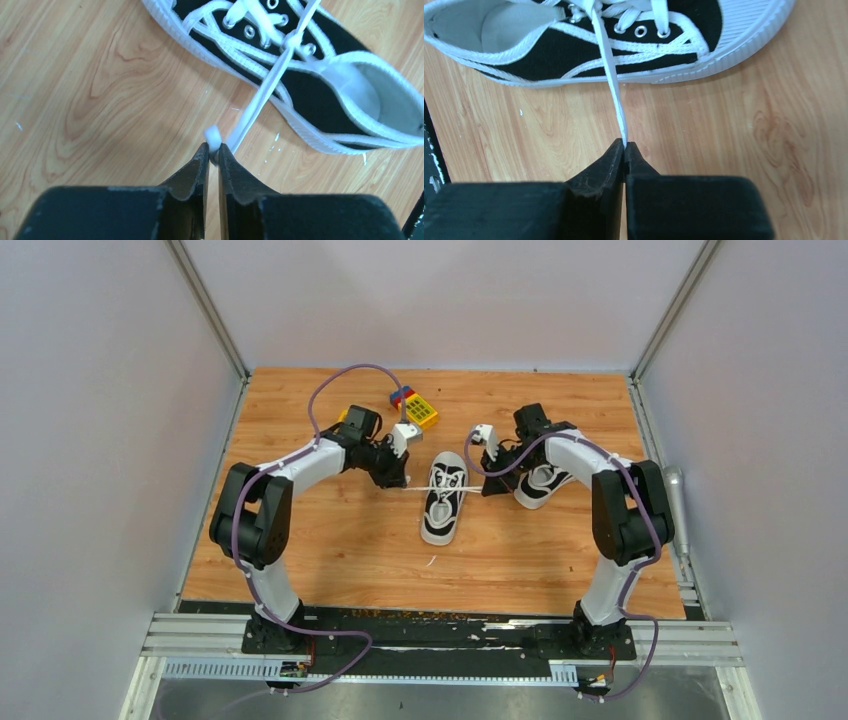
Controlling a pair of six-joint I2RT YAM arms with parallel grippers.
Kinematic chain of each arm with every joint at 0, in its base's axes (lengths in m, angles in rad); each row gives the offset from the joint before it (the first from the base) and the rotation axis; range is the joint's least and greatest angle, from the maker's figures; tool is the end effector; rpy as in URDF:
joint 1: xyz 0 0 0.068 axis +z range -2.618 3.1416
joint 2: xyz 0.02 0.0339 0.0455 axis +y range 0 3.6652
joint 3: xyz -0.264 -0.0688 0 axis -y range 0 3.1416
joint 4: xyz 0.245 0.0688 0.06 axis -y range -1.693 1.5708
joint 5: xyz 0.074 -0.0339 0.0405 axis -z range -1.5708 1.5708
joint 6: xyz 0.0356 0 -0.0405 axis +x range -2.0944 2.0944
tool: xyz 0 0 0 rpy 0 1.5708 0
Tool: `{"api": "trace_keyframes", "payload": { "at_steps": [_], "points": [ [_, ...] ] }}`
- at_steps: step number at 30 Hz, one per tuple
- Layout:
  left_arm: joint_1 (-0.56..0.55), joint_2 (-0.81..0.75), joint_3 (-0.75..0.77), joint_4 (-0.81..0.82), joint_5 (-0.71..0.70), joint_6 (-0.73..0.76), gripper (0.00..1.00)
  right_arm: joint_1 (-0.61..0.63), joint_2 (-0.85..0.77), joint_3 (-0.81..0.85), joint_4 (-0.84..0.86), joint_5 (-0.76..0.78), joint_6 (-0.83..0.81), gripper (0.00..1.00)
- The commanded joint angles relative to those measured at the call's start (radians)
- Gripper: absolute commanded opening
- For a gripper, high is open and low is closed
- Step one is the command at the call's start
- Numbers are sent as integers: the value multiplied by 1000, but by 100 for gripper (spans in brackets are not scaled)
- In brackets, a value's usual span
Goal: Tie the shoes
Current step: Tie the shoelace on the shoe, then reset both arms
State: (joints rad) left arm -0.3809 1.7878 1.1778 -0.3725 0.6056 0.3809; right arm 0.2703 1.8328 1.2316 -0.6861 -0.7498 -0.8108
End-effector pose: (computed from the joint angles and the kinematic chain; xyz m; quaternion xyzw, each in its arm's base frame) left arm 0.3353 -0.1561 0.1942 0.4199 0.8159 -0.2854 0.2767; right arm 0.3331 0.1175 0.1833 -0.5184 0.7632 0.3143 0.2235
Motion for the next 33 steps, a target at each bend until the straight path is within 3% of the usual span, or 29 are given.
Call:
{"api": "trace_keyframes", "payload": {
  "at_steps": [1,7,11,12,13,14,15,16,20,25,29,33],
  "points": [
    [35,17,49,-65,0,-22,25,-14,19,121,-121,40,71,8],
    [40,17,93,-70,-14,-122,47,-5,35,155,-138,103,146,34],
    [73,-50,145,-84,-51,-120,55,-11,-76,160,-141,160,164,62],
    [83,-63,168,-84,-63,-127,63,-14,-108,175,-140,169,176,69],
    [102,-88,184,-85,-89,-144,91,-18,-139,197,-139,178,193,74],
    [111,-99,220,-88,-100,-150,95,-24,-164,222,-136,186,215,82],
    [129,-122,241,-98,-114,-158,99,-31,-187,256,-130,196,248,95],
    [137,-134,279,-102,-121,-160,99,-38,-206,288,-122,204,281,99],
    [151,-207,371,-99,-235,-175,100,-66,-256,410,-66,249,453,100],
    [151,-297,416,-76,-388,-248,100,-67,-316,474,39,411,658,100],
    [151,-365,392,-69,-393,-335,100,-67,-366,460,125,523,772,100],
    [152,-415,338,-51,-393,-434,100,-67,-393,419,138,507,772,100]
  ]
}}
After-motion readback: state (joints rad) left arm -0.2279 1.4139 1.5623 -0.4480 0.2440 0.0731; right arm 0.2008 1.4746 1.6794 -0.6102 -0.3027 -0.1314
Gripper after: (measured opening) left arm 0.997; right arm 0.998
